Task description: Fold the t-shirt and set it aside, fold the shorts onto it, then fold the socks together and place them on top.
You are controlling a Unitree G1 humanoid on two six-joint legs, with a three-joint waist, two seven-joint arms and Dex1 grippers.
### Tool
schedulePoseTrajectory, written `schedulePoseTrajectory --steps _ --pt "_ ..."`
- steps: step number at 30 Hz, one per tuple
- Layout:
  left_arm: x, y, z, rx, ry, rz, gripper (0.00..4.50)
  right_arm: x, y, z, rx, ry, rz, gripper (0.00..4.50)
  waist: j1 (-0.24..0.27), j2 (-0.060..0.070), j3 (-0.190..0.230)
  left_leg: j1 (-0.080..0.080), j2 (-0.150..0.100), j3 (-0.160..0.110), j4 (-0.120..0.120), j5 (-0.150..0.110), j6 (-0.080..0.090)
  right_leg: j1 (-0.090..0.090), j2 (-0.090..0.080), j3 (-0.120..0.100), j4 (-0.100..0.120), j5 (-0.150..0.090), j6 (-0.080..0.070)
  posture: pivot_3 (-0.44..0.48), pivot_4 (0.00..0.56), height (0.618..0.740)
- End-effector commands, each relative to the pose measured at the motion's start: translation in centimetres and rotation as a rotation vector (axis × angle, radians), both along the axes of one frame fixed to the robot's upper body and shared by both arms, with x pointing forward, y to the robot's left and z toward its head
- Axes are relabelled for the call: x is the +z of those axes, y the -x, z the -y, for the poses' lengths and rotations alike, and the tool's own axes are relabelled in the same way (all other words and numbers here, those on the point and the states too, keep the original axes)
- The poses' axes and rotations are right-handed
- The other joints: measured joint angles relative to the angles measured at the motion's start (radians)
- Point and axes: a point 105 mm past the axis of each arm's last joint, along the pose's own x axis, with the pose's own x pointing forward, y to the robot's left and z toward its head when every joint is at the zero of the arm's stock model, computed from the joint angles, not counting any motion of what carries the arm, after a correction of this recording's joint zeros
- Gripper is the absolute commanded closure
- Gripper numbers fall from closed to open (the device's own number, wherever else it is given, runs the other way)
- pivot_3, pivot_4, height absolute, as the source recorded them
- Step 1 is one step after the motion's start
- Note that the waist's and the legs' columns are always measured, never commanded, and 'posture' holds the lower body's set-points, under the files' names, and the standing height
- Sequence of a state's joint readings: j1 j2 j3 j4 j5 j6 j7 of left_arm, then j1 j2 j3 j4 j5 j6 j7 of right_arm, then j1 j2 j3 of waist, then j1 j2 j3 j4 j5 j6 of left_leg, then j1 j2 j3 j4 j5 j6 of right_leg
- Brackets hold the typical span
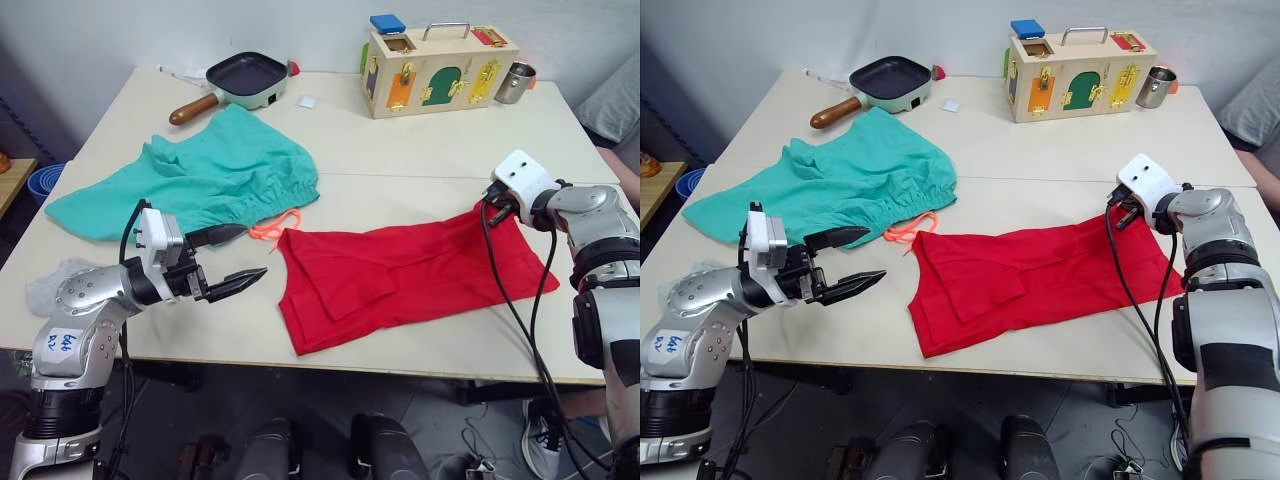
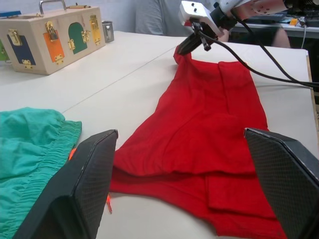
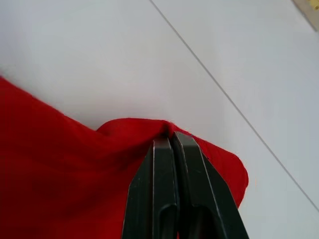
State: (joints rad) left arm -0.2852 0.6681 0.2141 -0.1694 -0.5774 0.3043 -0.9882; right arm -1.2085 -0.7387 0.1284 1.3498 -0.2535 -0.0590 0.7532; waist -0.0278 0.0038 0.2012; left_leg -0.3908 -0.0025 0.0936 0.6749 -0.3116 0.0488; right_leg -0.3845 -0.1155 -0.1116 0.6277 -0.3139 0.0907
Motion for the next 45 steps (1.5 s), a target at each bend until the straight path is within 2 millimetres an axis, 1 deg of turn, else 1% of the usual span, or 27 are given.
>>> schedulePoseTrajectory --steps 1,4,6,8,11,12,15,16,18,19,20,21,23,25,27,29,31,33,35,39,41,44,45 --pt "0.3 -0.2 -0.4 -0.001 -0.04 0.022 0.25 0.8 1.1 2.0 -0.04 -0.064 -0.017 4.49 0.0 0.0 0.0 0.0 0.0 0.0 0.0 0.0 0.0 0.0 0.0 0.0 0.0 0.0 0.0 0.0 0.15 0.74" --pt "0.1 -0.7 -0.4 0.0 -0.038 -0.001 0.25 0.8 1.9 3.2 -0.056 -0.084 -0.048 3.87 0.0 0.0 0.0 0.0 0.0 0.0 0.0 0.0 0.0 0.0 0.0 0.0 0.0 0.0 0.0 0.0 0.15 0.74" --pt "0.1 -1.6 -0.4 0.032 -0.029 -0.019 0.0 1.2 2.4 4.0 -0.061 -0.075 -0.038 3.19 0.0 0.0 0.0 0.0 0.0 0.0 0.0 0.0 0.0 0.0 0.0 0.0 0.0 0.0 0.0 0.0 0.15 0.74" --pt "0.0 -2.1 -0.2 0.033 -0.041 -0.028 0.0 1.8 2.9 4.7 -0.064 -0.11 -0.033 2.51 0.0 0.0 0.0 0.0 0.0 0.0 0.0 0.0 0.0 0.0 0.0 0.0 0.0 0.0 0.0 0.0 0.15 0.74" --pt "0.0 -3.4 -0.1 0.051 -0.075 -0.012 0.0 2.7 4.2 5.0 -0.027 -0.25 -0.074 1.45 0.001 0.0 0.0 0.0 0.0 0.001 0.0 0.0 0.0 0.0 0.0 0.0 0.0 0.0 0.0 0.0 0.15 0.74" --pt "-0.1 -3.7 -0.1 0.054 -0.084 -0.01 0.0 2.8 4.6 5.0 -0.013 -0.283 -0.093 1.19 0.0 0.0 0.0 0.0 0.0 0.001 0.0 0.0 0.0 0.0 0.0 0.0 0.0 0.0 0.0 0.0 0.15 0.74" --pt "-0.7 -4.6 0.3 0.025 -0.164 -0.003 0.0 2.7 6.5 5.1 0.034 -0.379 -0.196 0.1 0.0 0.0 0.0 0.0 0.0 0.001 -0.001 0.0 0.0 0.0 0.0 0.0 0.0 0.0 0.0 0.0 0.15 0.74" --pt "-0.9 -5.0 0.5 0.007 -0.196 0.0 0.0 2.7 7.2 5.1 0.045 -0.421 -0.235 0.02 0.002 0.0 0.0 0.001 0.0 0.001 -0.001 0.0 0.0 0.0 0.0 0.0 0.0 0.0 0.0 0.0 0.15 0.74" --pt "-1.2 -5.8 1.0 -0.017 -0.26 0.031 0.0 2.6 8.7 4.9 0.057 -0.491 -0.29 0.02 0.009 0.0 0.0 0.0 0.0 0.0 0.0 0.0 0.0 0.0 0.001 -0.001 0.0 0.0 0.0 0.0 0.15 0.74" --pt "-1.3 -6.6 1.9 -0.049 -0.277 0.034 0.0 1.7 10.4 5.2 0.029 -0.501 -0.366 0.02 0.014 0.0 0.0 0.0 0.0 0.0 0.0 0.0 0.0 0.0 0.001 -0.001 0.0 0.0 0.0 0.0 0.15 0.74" --pt "-1.3 -7.1 2.5 -0.074 -0.289 0.035 0.0 1.0 11.7 5.1 0.01 -0.502 -0.423 0.02 0.031 0.001 0.0 0.0 0.0 0.0 0.001 0.0 0.0 0.0 0.0 -0.001 0.0 0.0 0.001 0.0 0.15 0.74" --pt "-1.3 -7.7 3.2 -0.093 -0.294 0.024 0.0 0.8 12.6 4.5 0.006 -0.55 -0.439 0.02 0.042 0.001 0.0 -0.001 0.0 -0.001 0.002 0.0 0.0 0.0 0.0 -0.002 0.001 0.0 0.001 0.0 0.15 0.74" --pt "-1.6 -8.5 4.4 -0.133 -0.31 -0.001 0.0 0.5 13.7 3.4 -0.016 -0.628 -0.428 0.02 0.049 0.001 0.0 -0.003 0.0 0.0 0.005 0.0 0.001 -0.001 0.001 -0.003 0.001 0.001 0.001 0.0 0.15 0.74" --pt "-2.1 -9.1 5.6 -0.175 -0.334 -0.007 0.0 -0.6 14.8 3.2 -0.084 -0.638 -0.427 0.02 0.051 0.001 0.0 -0.007 -0.001 0.001 0.007 0.0 0.001 -0.005 0.001 -0.002 0.003 0.002 0.003 0.0 0.15 0.74" --pt "-2.3 -10.0 7.0 -0.187 -0.335 -0.02 0.0 -1.8 15.7 3.5 -0.178 -0.62 -0.423 0.02 0.054 0.0 -0.001 -0.011 -0.001 0.001 0.008 0.001 0.003 -0.008 0.0 -0.002 0.004 0.003 0.005 0.0 0.15 0.74" --pt "-2.4 -10.9 8.3 -0.173 -0.324 -0.044 0.0 -2.6 16.0 3.9 -0.256 -0.619 -0.397 0.02 0.053 0.0 -0.001 -0.011 -0.001 0.001 0.009 0.001 0.003 -0.009 0.0 -0.002 0.004 0.003 0.005 0.0 0.15 0.74" --pt "-2.5 -12.0 9.6 -0.138 -0.313 -0.072 0.0 -3.3 16.3 3.7 -0.294 -0.618 -0.39 0.02 0.053 -0.001 -0.001 -0.012 -0.002 0.001 0.009 0.002 0.003 -0.009 0.0 -0.002 0.004 0.003 0.005 0.0 0.15 0.74" --pt "-2.6 -12.7 10.7 -0.106 -0.316 -0.088 0.0 -3.7 16.5 3.6 -0.327 -0.614 -0.382 0.02 0.054 -0.001 -0.001 -0.013 -0.002 0.0 0.009 0.002 0.004 -0.01 0.0 -0.002 0.004 0.003 0.005 0.0 0.15 0.74" --pt "-2.9 -13.0 11.5 -0.095 -0.326 -0.111 0.0 -3.6 16.7 3.8 -0.364 -0.624 -0.369 0.02 0.054 -0.001 -0.001 -0.014 -0.003 0.001 0.009 0.002 0.004 -0.011 0.0 -0.002 0.004 0.003 0.005 0.0 0.15 0.74" --pt "-4.2 -13.2 12.2 -0.077 -0.375 -0.193 0.0 -3.7 17.1 4.4 -0.428 -0.638 -0.363 0.02 0.052 -0.001 -0.001 -0.014 -0.003 0.001 0.008 0.002 0.004 -0.011 0.001 -0.003 0.003 0.003 0.005 0.0 0.15 0.74" --pt "-4.8 -13.3 12.4 -0.058 -0.399 -0.206 0.0 -4.5 17.1 4.8 -0.479 -0.656 -0.378 0.02 0.051 -0.001 -0.001 -0.013 -0.003 0.001 0.008 0.002 0.004 -0.011 0.001 -0.003 0.004 0.003 0.005 0.0 0.15 0.74" --pt "-5.3 -13.5 12.6 -0.028 -0.405 -0.227 0.0 -5.1 16.8 4.9 -0.524 -0.707 -0.378 0.02 0.052 -0.002 -0.001 -0.014 -0.003 0.001 0.008 0.002 0.004 -0.011 0.001 -0.003 0.004 0.003 0.005 0.0 0.15 0.74" --pt "-5.6 -13.4 12.7 -0.031 -0.413 -0.249 0.17 -5.4 16.7 4.8 -0.526 -0.71 -0.385 0.0 0.052 -0.002 -0.001 -0.014 -0.003 0.001 0.008 0.002 0.004 -0.011 0.0 -0.002 0.004 0.003 0.005 0.0 0.15 0.74"
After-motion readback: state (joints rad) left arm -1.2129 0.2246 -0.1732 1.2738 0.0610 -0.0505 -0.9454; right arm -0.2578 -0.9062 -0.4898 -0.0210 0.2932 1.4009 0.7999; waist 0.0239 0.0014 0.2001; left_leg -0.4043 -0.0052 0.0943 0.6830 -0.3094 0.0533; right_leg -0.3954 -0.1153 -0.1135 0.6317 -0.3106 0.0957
